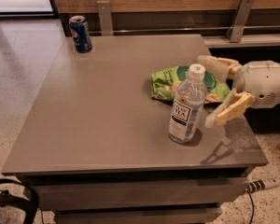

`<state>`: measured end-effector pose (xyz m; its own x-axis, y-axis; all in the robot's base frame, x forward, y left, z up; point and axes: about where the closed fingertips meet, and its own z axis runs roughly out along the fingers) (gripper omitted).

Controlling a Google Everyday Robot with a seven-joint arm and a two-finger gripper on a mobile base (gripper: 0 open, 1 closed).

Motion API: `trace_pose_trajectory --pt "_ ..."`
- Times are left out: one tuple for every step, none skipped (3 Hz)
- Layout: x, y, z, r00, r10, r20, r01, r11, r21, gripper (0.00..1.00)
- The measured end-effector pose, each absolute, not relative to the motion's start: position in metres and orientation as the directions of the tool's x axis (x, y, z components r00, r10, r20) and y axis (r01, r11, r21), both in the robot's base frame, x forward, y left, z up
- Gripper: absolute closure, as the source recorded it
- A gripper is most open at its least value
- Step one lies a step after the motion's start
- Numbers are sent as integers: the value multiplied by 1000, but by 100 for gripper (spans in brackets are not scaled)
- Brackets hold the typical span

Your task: Knock blue plastic bottle over

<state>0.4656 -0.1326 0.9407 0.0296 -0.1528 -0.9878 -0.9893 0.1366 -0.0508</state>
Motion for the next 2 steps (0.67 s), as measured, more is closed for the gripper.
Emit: trace_pose_trajectory --pt "461 -116 943 36 -137 -990 -992 118 -53 0" --pt "453 -103 929 32 -109 -993 -990 133 -46 3"
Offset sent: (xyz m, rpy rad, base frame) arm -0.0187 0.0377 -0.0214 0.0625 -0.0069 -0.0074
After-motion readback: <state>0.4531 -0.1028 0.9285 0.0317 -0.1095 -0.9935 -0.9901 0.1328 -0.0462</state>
